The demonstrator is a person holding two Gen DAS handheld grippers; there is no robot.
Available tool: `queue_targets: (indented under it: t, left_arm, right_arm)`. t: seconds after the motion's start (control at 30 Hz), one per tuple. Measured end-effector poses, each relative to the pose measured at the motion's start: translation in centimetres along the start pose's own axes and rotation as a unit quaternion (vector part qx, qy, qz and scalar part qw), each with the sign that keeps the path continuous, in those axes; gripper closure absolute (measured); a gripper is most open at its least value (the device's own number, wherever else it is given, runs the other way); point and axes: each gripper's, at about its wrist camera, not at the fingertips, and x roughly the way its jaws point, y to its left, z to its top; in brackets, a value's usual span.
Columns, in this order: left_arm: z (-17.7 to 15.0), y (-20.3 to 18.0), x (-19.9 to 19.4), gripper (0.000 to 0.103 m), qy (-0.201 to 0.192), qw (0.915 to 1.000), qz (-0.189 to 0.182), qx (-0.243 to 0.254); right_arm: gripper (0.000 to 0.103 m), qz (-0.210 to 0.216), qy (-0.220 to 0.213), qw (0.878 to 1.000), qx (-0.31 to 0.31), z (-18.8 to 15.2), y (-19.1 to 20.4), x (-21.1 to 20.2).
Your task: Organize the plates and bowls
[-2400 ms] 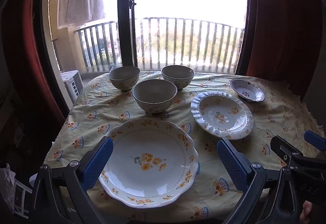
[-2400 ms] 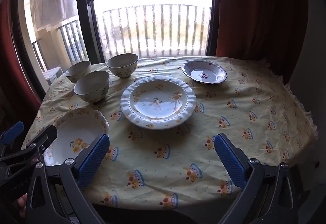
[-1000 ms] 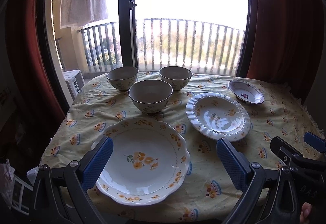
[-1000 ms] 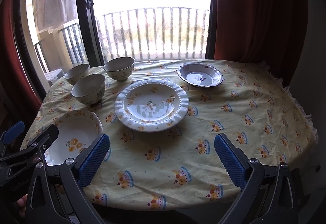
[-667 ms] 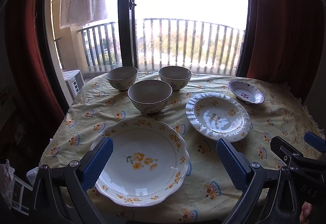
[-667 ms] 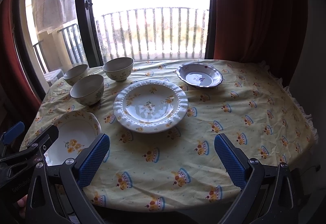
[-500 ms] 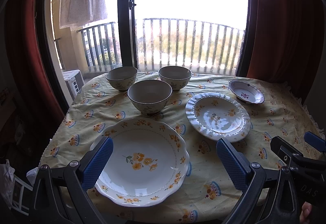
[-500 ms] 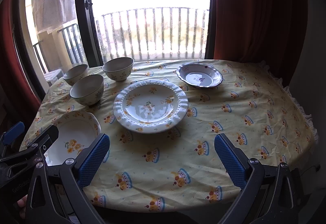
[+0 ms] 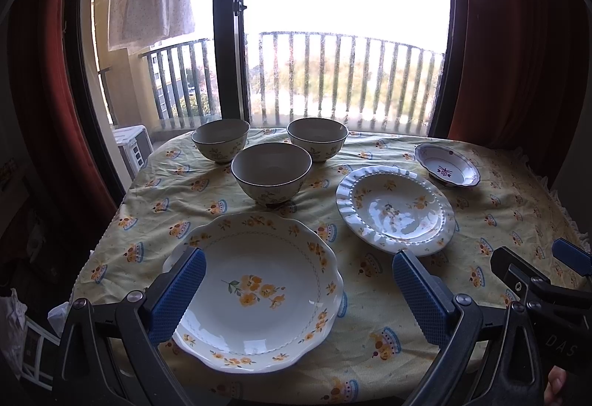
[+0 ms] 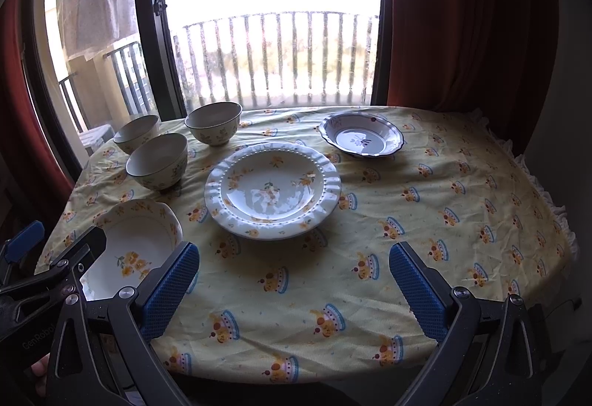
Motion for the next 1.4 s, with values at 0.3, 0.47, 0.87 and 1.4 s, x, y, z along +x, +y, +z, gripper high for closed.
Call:
queue_targets:
  t: [0.3, 0.47, 0.87, 1.4]
  left_arm:
    - [0.0, -0.1, 0.0, 0.002, 0.000, 1.0000, 0.001, 0.000]
    - [0.0, -0.1, 0.0, 0.002, 0.000, 1.0000, 0.000, 0.000]
    - [0.1, -0.1, 0.0, 0.002, 0.001, 1.0000, 0.001, 0.000]
    - [-0.1, 0.1, 1.3, 0.005, 0.010, 0.9999, -0.004, 0.002]
  right_arm:
    - [0.000, 0.000, 0.000, 1.000, 0.000, -0.1, 0.1, 0.0]
    - [0.000, 0.000, 0.000, 1.000, 0.000, 0.0, 0.0, 0.0]
    - [0.000, 0.000, 0.001, 1.000, 0.000, 0.1, 0.1, 0.1]
    - [0.000, -0.003, 0.009, 1.000, 0.000, -0.1, 0.7, 0.9]
